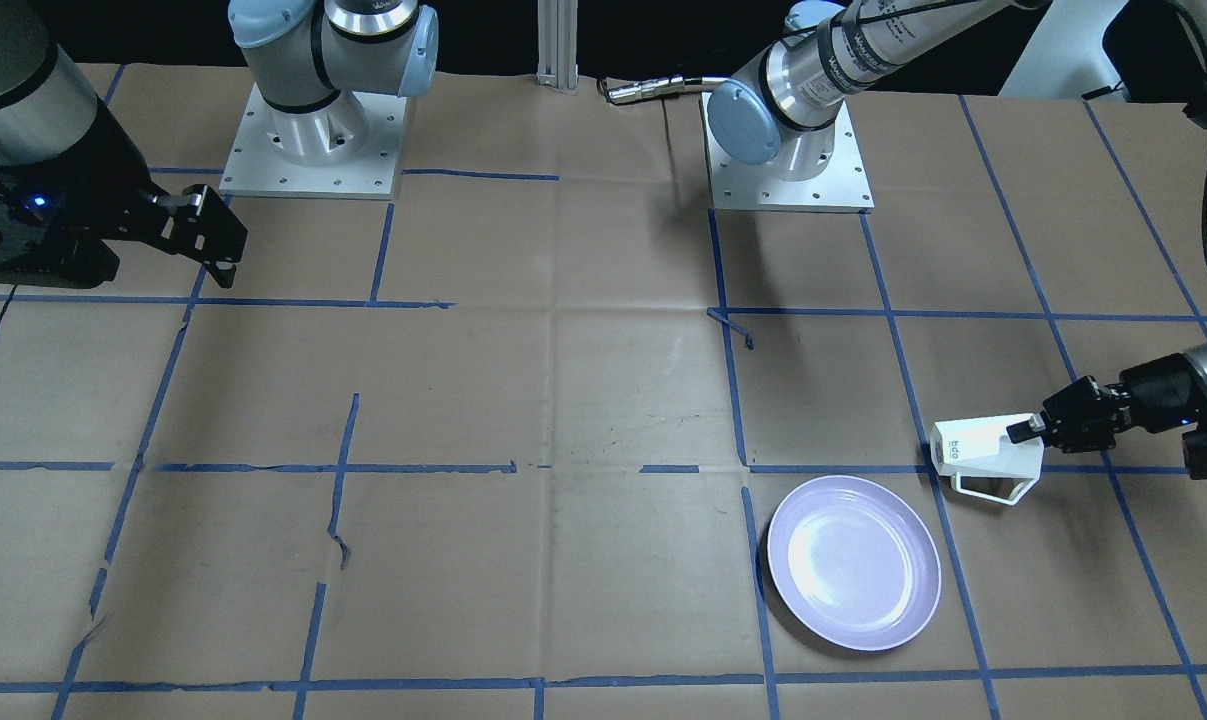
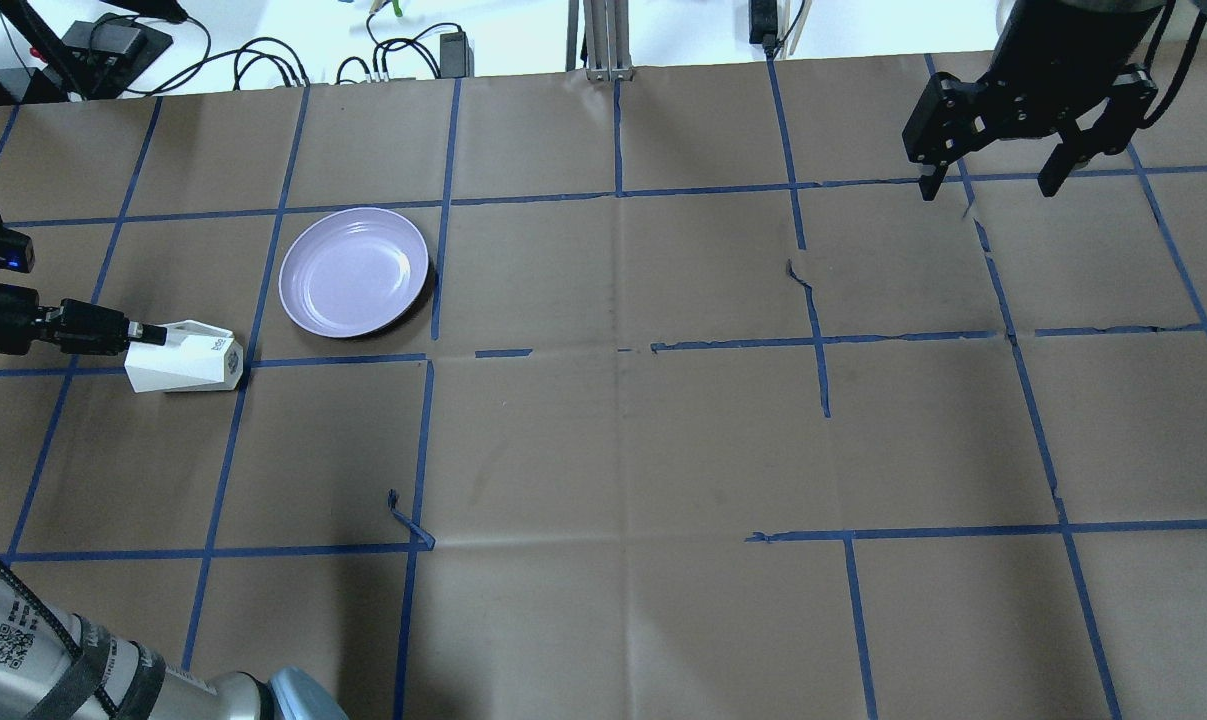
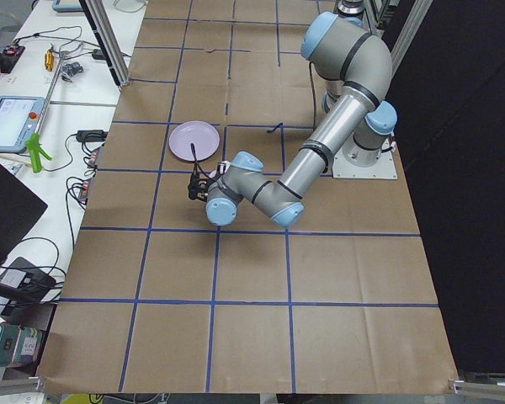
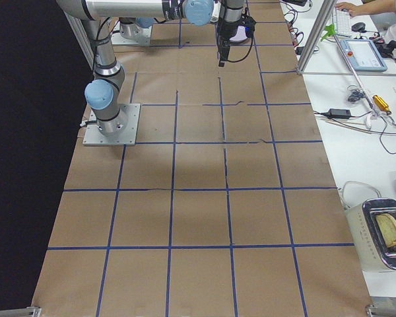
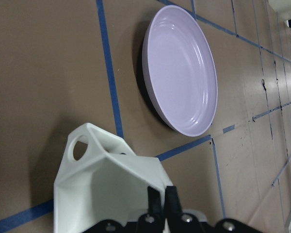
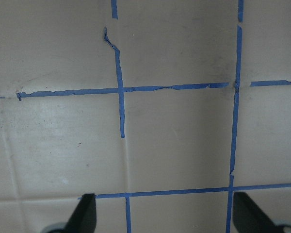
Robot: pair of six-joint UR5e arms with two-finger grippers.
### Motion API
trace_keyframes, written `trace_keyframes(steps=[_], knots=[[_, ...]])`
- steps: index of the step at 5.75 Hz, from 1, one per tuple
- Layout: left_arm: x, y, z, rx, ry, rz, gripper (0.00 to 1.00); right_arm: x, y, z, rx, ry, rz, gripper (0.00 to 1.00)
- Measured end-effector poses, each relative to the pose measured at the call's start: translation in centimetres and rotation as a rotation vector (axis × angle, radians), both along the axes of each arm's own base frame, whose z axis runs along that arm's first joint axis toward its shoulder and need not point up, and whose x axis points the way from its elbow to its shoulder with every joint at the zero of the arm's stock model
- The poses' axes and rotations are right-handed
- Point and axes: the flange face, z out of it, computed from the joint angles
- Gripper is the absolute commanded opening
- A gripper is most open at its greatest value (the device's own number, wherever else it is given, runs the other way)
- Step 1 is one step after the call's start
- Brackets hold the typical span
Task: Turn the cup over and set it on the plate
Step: 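Lift the mug with the left gripper, tilting it upright toward the plate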
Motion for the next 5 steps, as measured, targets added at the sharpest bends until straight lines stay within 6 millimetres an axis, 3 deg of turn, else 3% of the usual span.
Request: trace_keyframes(steps=[1,2,3,4,5], knots=[[-0.6,-0.2,2.5,-0.01,-0.033,0.013,0.0,0.0,0.0,0.0,0.0,0.0,0.0,1.0],[-2.9,-1.2,6.2,-0.015,-0.093,0.017,0.0,0.0,0.0,0.0,0.0,0.0,0.0,1.0],[-6.8,-2.6,9.9,-0.013,-0.199,-0.007,0.0,0.0,0.0,0.0,0.0,0.0,0.0,1.0],[-12.2,-4.5,13.0,-0.018,-0.339,-0.053,0.0,0.0,0.0,0.0,0.0,0.0,0.0,1.0],[-18.2,-6.2,14.8,-0.035,-0.475,-0.105,0.0,0.0,0.0,0.0,0.0,0.0,0.0,1.0]])
